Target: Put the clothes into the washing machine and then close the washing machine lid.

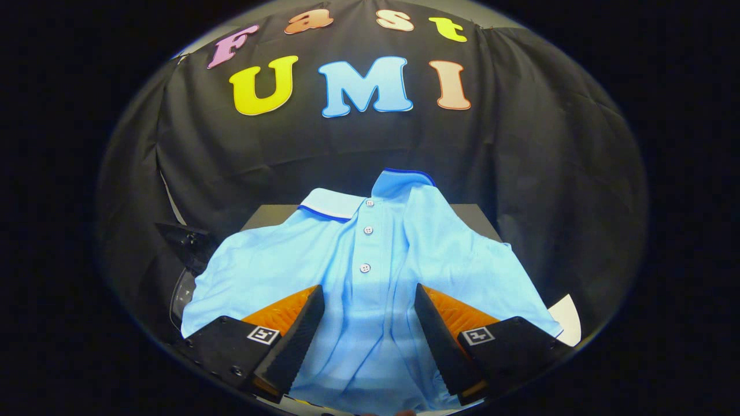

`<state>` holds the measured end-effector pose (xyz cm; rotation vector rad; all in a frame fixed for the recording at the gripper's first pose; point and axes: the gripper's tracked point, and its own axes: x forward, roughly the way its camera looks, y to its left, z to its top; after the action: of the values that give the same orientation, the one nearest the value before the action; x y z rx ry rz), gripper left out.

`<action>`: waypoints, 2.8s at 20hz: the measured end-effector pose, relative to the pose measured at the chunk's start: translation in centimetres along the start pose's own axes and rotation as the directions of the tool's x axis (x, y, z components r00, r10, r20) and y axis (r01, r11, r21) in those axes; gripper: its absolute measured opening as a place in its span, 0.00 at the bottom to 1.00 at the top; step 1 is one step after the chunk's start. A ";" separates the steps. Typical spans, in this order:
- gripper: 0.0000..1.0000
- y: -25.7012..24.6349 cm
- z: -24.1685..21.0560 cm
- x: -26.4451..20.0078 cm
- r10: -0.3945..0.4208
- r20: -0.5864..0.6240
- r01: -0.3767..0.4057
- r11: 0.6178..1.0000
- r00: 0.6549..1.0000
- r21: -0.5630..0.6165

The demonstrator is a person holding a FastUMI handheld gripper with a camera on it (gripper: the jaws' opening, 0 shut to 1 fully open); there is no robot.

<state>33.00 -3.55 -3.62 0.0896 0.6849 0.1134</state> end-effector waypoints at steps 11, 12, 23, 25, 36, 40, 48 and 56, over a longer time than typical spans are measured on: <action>0.15 1.9 0.6 0.2 0.071 0.014 -0.071 0.997 0.997 -0.025; 0.15 1.9 0.6 0.3 0.072 0.017 -0.072 0.997 0.997 -0.020; 0.02 4.2 4.3 -3.7 0.183 0.207 -0.206 0.974 0.961 0.098; 0.02 5.8 6.1 -5.5 0.231 0.255 -0.264 0.959 0.939 0.104; 0.02 27.9 7.9 -12.9 0.614 0.221 -0.609 0.787 0.758 -0.100; 0.02 37.6 5.2 -12.5 0.668 0.168 -0.647 0.744 0.725 -0.167; 0.01 49.4 -3.8 -0.8 0.570 0.010 -0.554 0.802 0.821 -0.223; 0.02 50.1 -13.2 6.6 0.403 -0.123 -0.421 0.871 0.907 -0.252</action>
<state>25.89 47.51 -11.94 -0.0355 0.7033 0.6257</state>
